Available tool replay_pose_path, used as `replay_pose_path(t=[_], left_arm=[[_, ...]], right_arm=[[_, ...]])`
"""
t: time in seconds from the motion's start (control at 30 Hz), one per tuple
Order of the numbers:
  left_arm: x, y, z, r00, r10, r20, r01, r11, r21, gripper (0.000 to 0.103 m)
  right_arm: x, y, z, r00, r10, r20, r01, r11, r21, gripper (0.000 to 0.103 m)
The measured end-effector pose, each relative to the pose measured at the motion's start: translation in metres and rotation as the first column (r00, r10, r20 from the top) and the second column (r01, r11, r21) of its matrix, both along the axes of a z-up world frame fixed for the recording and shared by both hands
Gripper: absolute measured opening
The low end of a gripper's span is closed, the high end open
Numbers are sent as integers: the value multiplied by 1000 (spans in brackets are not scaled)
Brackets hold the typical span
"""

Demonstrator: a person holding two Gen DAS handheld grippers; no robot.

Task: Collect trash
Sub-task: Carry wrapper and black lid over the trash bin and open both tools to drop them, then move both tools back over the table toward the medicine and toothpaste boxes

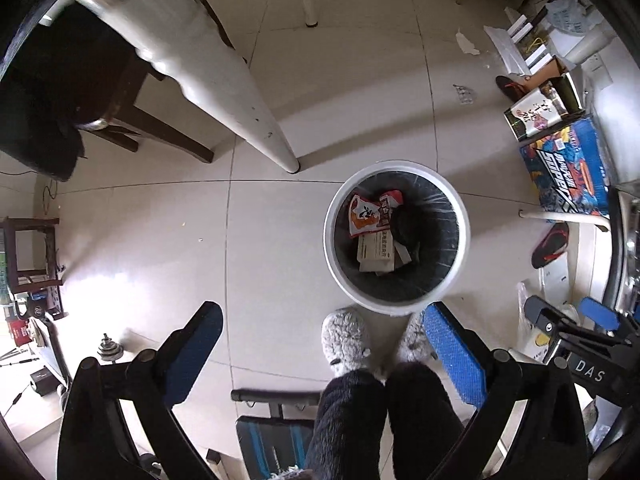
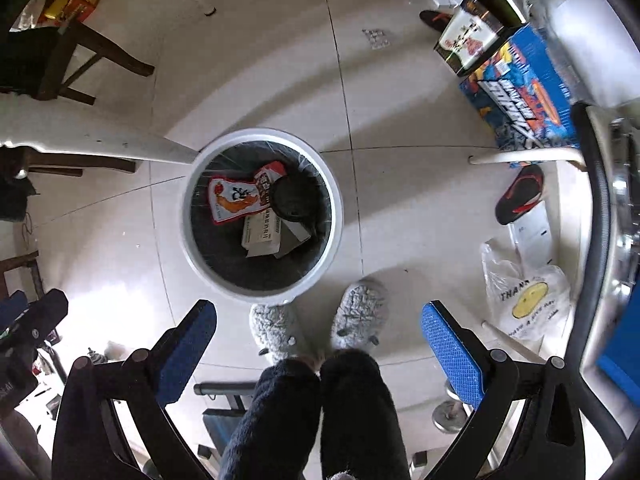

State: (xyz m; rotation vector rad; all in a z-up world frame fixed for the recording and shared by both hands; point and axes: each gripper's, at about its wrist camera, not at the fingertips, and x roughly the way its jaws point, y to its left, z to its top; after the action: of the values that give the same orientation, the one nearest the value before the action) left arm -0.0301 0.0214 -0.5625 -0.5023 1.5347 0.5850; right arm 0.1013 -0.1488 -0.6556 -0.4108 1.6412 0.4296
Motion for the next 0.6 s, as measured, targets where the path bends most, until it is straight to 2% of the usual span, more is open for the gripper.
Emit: replay_pose_path(t=[0.4, 0.6], left_arm=[[-26, -20, 124, 999, -27, 43, 28, 999, -17, 103], [-31, -21, 188, 997, -38, 70, 38, 999, 1, 103]], right_arm=[[-28, -3, 156, 998, 19, 65, -23, 998, 59, 103], [-41, -10, 241, 997, -21, 74, 14, 995, 99, 103]])
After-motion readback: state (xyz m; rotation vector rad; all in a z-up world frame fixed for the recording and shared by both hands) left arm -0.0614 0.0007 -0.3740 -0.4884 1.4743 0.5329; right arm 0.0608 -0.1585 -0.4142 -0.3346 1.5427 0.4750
